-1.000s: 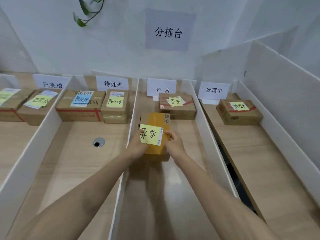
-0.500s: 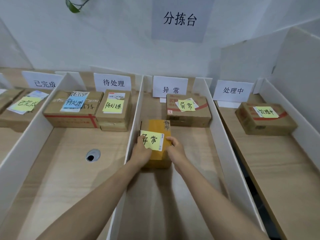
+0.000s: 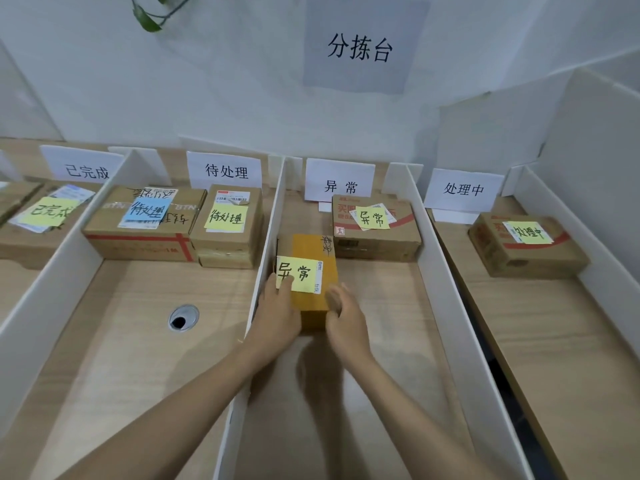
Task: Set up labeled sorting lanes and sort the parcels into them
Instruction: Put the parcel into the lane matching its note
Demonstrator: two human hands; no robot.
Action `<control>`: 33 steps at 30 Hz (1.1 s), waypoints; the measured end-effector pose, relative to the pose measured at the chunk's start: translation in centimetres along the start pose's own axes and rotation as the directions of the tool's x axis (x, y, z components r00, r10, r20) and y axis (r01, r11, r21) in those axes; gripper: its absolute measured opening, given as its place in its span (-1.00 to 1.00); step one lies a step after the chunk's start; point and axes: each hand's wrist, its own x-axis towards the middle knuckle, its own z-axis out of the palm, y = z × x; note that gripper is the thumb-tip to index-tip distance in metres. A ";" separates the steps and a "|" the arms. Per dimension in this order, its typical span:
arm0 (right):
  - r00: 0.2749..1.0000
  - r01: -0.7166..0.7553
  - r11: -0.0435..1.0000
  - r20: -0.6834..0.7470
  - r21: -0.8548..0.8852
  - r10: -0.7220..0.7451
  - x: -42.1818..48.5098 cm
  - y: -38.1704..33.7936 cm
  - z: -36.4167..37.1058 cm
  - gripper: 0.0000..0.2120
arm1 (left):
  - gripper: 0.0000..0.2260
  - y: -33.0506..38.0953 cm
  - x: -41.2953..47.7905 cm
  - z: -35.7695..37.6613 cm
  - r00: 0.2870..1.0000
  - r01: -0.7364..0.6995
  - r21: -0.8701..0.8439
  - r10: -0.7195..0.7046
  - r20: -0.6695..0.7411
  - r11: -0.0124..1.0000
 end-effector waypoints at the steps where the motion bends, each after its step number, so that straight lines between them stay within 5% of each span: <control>1: 0.997 0.071 0.989 0.005 -0.133 -0.071 -1.1 0.5 0.2 -0.59 | -0.48 -0.2 -0.8 0.0 0.999 -0.049 0.106 0.049 0.004 0.993; 5: 0.981 0.191 0.838 0.120 -0.511 -0.151 -3.2 2.3 0.7 -0.47 | -0.43 -0.1 -3.8 0.1 0.972 -0.231 0.453 0.181 0.152 0.861; 9: 0.966 0.246 0.689 0.233 -0.682 -0.115 -3.3 2.2 0.8 -0.39 | -0.44 0.1 -4.8 0.6 0.954 -0.265 0.635 0.103 0.281 0.726; 21: 0.958 0.240 0.657 0.283 -0.714 -0.041 3.8 -1.2 1.8 -0.30 | -0.44 1.2 3.0 -0.7 0.960 -0.178 0.652 -0.015 0.280 0.737; 33: 0.949 0.219 0.663 0.315 -0.716 0.026 9.5 -3.0 2.5 -0.33 | -0.37 1.6 8.3 -1.2 0.967 -0.178 0.803 -0.049 0.250 0.569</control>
